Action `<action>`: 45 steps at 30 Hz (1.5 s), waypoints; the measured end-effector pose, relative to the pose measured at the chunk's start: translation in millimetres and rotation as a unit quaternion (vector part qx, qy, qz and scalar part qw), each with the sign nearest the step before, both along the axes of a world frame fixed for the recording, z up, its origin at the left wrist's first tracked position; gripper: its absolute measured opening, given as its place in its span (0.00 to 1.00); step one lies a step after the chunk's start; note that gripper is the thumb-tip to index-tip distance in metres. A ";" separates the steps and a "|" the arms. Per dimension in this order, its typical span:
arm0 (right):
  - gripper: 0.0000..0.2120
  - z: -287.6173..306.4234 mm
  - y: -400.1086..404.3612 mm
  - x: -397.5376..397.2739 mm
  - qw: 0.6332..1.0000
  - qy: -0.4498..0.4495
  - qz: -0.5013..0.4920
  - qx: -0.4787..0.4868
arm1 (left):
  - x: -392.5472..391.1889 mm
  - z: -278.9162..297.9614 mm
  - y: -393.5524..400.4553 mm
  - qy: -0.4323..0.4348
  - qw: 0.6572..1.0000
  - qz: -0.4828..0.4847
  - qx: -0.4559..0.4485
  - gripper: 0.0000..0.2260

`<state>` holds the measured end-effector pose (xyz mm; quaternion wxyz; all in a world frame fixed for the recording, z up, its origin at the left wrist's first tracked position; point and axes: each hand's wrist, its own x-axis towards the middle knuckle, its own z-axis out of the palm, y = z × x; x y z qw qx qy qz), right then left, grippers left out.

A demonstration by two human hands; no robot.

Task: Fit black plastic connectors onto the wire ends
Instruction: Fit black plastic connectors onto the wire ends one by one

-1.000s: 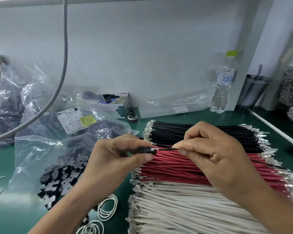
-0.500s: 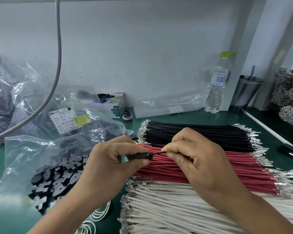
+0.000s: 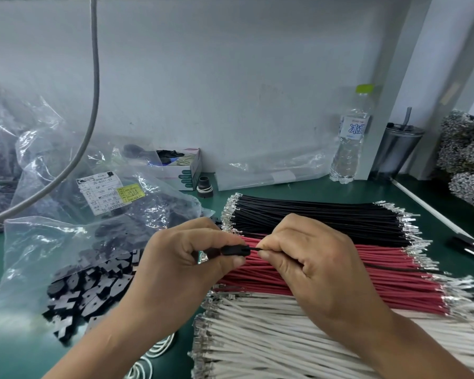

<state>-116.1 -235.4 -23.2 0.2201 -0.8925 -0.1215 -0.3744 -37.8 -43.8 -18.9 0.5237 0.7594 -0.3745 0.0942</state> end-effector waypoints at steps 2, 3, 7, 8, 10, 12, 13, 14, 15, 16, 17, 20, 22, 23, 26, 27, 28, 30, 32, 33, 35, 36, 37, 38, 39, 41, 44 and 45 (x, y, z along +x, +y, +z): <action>0.07 -1.1 0.8 -0.4 1.000 -0.005 0.003 -0.007 | 1.0 -1.2 0.0 -0.001 1.000 -0.001 -0.001 0.08; 0.07 -1.9 0.2 -0.3 1.000 -0.005 0.003 -0.006 | 1.7 -2.0 0.0 -0.005 1.000 0.001 0.001 0.08; 0.05 3.8 -4.5 0.5 0.998 -0.038 -0.052 -0.026 | 4.5 -5.0 0.6 0.032 0.999 0.001 -0.019 0.11; 0.05 6.2 -5.3 0.2 0.993 -0.063 -0.076 -0.060 | 6.4 -5.4 1.1 0.051 0.998 0.007 -0.036 0.12; 0.09 8.2 -3.4 -2.0 0.987 -0.078 -0.077 -0.118 | 11.8 -5.7 3.5 0.063 0.995 0.034 -0.070 0.13; 0.07 4.3 2.1 -3.9 0.984 -0.024 -0.036 -0.174 | 17.0 -4.7 7.3 0.067 0.991 0.059 -0.098 0.14; 0.05 0.9 6.1 -4.0 0.978 0.018 -0.028 -0.206 | 18.8 -4.9 8.2 0.071 0.990 0.066 -0.105 0.14; 0.04 -1.9 10.1 -3.2 0.971 0.059 -0.035 -0.228 | 19.6 -5.3 8.3 0.077 0.989 0.068 -0.108 0.14; 0.05 -3.7 12.9 -2.4 0.967 0.091 -0.047 -0.232 | 19.4 -5.9 7.1 0.089 0.988 0.067 -0.111 0.14; 0.06 -4.3 14.8 -1.2 0.967 0.112 -0.060 -0.222 | 18.8 -6.6 6.3 0.099 0.987 0.063 -0.113 0.13; 0.06 -4.5 15.7 -0.3 0.967 0.120 -0.069 -0.212 | 18.1 -7.0 5.0 0.107 0.986 0.060 -0.114 0.12; 0.06 -6.7 15.6 0.2 0.976 0.111 -0.064 -0.175 | 18.0 -7.8 4.1 0.125 0.982 0.056 -0.129 0.11; 0.06 -5.3 13.3 -0.8 0.983 0.114 -0.060 -0.133 | 18.8 -7.7 4.7 0.142 0.978 0.058 -0.145 0.10; 0.07 -4.2 12.8 -1.0 0.983 0.118 -0.067 -0.121 | 19.1 -7.3 4.8 0.150 0.975 0.059 -0.150 0.10; 0.06 -3.9 12.4 0.0 0.983 0.122 -0.091 -0.102 | 18.6 -6.3 4.5 0.168 0.970 0.064 -0.164 0.09; 0.05 -4.9 12.2 0.0 0.985 0.120 -0.091 -0.086 | 18.8 -6.0 4.5 0.173 0.968 0.066 -0.168 0.09; 0.05 -5.7 11.6 -0.1 0.986 0.119 -0.090 -0.069 | 19.1 -5.9 4.9 0.178 0.967 0.068 -0.171 0.09; 0.04 -7.0 8.6 -0.3 0.987 0.123 -0.095 -0.045 | 19.4 -6.1 5.5 0.185 0.965 0.072 -0.169 0.08; 0.02 -7.0 5.9 0.2 0.985 0.137 -0.103 -0.032 | 19.6 -6.8 5.9 0.189 0.965 0.072 -0.165 0.08; 0.01 -7.2 4.8 0.5 0.984 0.142 -0.104 -0.031 | 19.7 -6.9 6.2 0.191 0.965 0.072 -0.164 0.08; 0.03 -7.4 3.2 0.7 0.984 0.136 -0.110 -0.036 | 20.0 -6.8 7.3 0.197 0.964 0.071 -0.164 0.08; 0.04 -6.5 2.2 0.5 0.985 0.128 -0.111 -0.036 | 20.4 -6.6 8.2 0.203 0.963 0.069 -0.165 0.09; 0.04 -5.3 0.5 0.7 0.987 0.116 -0.109 -0.030 | 21.3 -6.5 9.1 0.210 0.961 0.066 -0.168 0.10; 0.04 -3.6 -1.1 0.7 0.989 0.104 -0.101 -0.019 | 22.3 -6.4 10.0 0.218 0.959 0.062 -0.172 0.10; 0.04 -2.3 -3.2 0.9 0.992 0.094 -0.086 -0.003 | 23.2 -6.1 10.6 0.227 0.956 0.056 -0.177 0.11; 0.10 0.2 -6.8 0.3 0.995 0.077 -0.059 0.027 | 24.5 -5.4 11.3 0.251 0.949 0.035 -0.189 0.14; 0.09 2.7 -8.6 -2.3 0.996 0.056 -0.055 0.050 | 25.2 -4.9 11.5 0.294 0.935 -0.012 -0.200 0.15; 0.07 3.4 -8.6 -3.3 0.996 0.045 -0.054 0.057 | 25.1 -5.1 11.2 0.305 0.931 -0.031 -0.199 0.16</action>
